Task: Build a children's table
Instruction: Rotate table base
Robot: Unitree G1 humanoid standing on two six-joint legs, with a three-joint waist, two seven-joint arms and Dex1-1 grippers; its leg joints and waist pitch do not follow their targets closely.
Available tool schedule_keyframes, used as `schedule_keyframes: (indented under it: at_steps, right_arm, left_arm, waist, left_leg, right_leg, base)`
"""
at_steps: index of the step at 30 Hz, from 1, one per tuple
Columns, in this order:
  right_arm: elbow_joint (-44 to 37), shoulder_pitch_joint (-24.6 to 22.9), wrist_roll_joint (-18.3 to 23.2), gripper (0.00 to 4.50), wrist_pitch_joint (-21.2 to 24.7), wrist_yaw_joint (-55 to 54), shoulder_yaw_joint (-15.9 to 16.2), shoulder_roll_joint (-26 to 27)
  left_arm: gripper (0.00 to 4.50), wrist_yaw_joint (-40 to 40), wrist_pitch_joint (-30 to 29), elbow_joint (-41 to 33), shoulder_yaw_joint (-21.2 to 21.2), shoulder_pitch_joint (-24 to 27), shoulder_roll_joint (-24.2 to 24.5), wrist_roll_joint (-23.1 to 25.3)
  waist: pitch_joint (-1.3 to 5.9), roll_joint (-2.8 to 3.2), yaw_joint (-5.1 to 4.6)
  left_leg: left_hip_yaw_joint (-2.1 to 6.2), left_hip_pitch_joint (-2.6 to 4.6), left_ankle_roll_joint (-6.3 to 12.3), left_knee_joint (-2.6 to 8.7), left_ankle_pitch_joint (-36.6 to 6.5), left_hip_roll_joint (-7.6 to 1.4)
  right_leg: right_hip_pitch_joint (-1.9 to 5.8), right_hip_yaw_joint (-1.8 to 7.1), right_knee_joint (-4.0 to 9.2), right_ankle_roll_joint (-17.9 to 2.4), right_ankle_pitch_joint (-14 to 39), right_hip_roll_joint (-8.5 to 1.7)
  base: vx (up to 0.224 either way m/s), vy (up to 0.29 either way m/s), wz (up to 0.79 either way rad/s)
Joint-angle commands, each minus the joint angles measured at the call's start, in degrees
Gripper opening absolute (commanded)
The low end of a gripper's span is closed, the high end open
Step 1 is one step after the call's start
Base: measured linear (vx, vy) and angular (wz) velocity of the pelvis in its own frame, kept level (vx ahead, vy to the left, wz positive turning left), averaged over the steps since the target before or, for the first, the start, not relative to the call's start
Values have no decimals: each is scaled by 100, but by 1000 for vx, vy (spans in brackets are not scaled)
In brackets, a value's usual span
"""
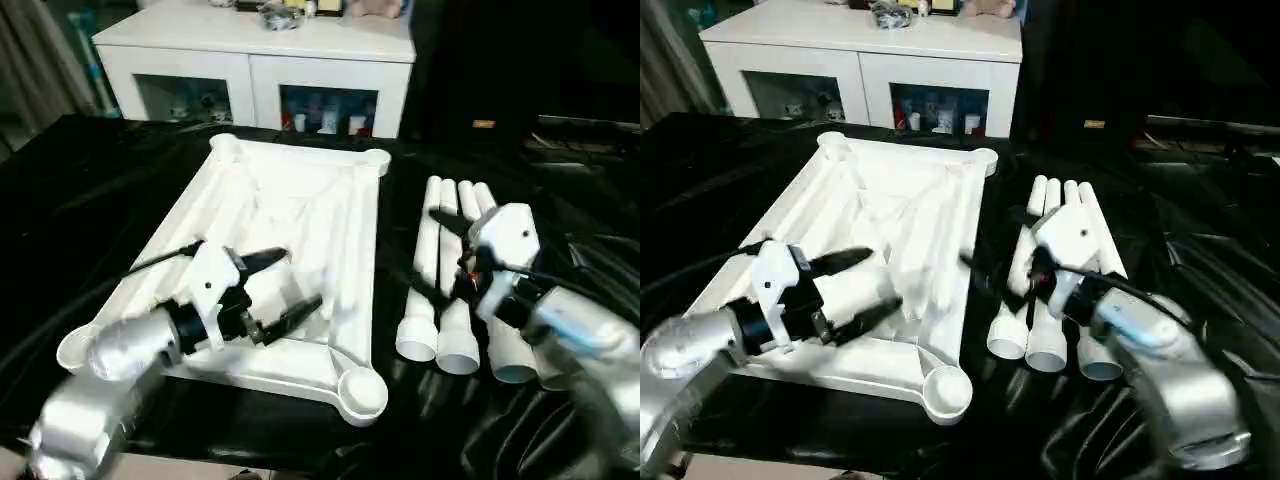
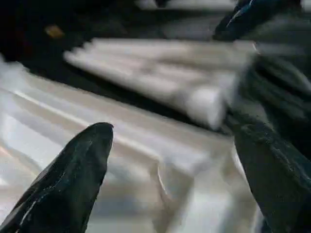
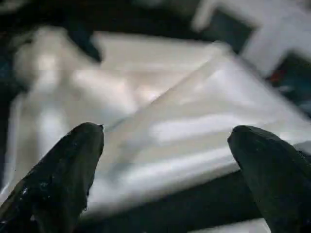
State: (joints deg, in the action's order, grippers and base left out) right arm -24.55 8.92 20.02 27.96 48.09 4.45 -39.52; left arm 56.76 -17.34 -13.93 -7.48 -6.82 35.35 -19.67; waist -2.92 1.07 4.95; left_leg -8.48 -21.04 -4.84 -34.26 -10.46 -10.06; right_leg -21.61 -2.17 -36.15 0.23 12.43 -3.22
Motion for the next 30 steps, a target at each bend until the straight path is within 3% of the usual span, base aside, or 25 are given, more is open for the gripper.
schedule_keyframes:
  at_steps: [1,3,7,11,20,21,24,30]
  right_arm:
    - [-22,53,3,450,-76,472,166,-155]
    - [-63,75,76,450,-16,1048,313,-599]
    - [-49,265,129,450,44,1386,426,-797]
    - [-70,360,146,450,-27,1540,543,-896]
    - [-178,415,21,450,-29,1659,761,-889]
    - [-156,454,-10,450,-39,1634,819,-847]
    - [-164,476,-31,450,-34,1637,921,-789]
    - [-169,564,-119,450,27,1668,1187,-659]
  left_arm:
    - [447,334,115,161,-163,-92,96,180]
    - [428,634,653,637,-424,-304,352,614]
    - [399,998,773,1163,-596,-672,492,697]
    - [365,1305,781,1519,-713,-939,560,739]
    - [300,1965,1228,2482,-1137,-1487,511,1051]
    - [292,1964,1312,2614,-1191,-1550,462,1120]
    - [264,1917,1477,2842,-1284,-1626,398,1300]
    - [227,1880,1962,3577,-1479,-1909,269,1702]
  waist:
    - [264,-13,-1]
    - [299,-25,-1]
    - [343,-18,10]
    - [339,3,18]
    - [328,41,14]
    - [339,64,19]
    - [339,44,6]
    - [376,79,8]
  left_leg:
    - [60,43,206,470,-1670,-233]
    - [51,22,253,445,-1413,-251]
    - [40,10,414,397,-1003,-247]
    - [28,35,372,395,-1042,-265]
    - [17,71,256,411,-1354,-265]
    - [22,80,214,407,-1367,-272]
    - [21,69,201,411,-1382,-273]
    - [28,66,184,395,-1238,-278]
  right_leg:
    - [138,276,582,-615,1977,-384]
    - [168,274,530,-793,1488,-403]
    - [200,253,434,-1049,601,-397]
    - [202,249,416,-1258,573,-419]
    - [187,262,463,-1245,976,-418]
    - [194,265,446,-1256,967,-432]
    - [205,267,454,-1251,974,-430]
    - [217,263,429,-1283,685,-432]
  base:
    - [0,0,0]
    - [0,0,0]
    - [0,0,0]
    - [0,0,0]
    - [0,0,0]
    - [0,0,0]
    - [0,0,0]
    - [0,0,0]
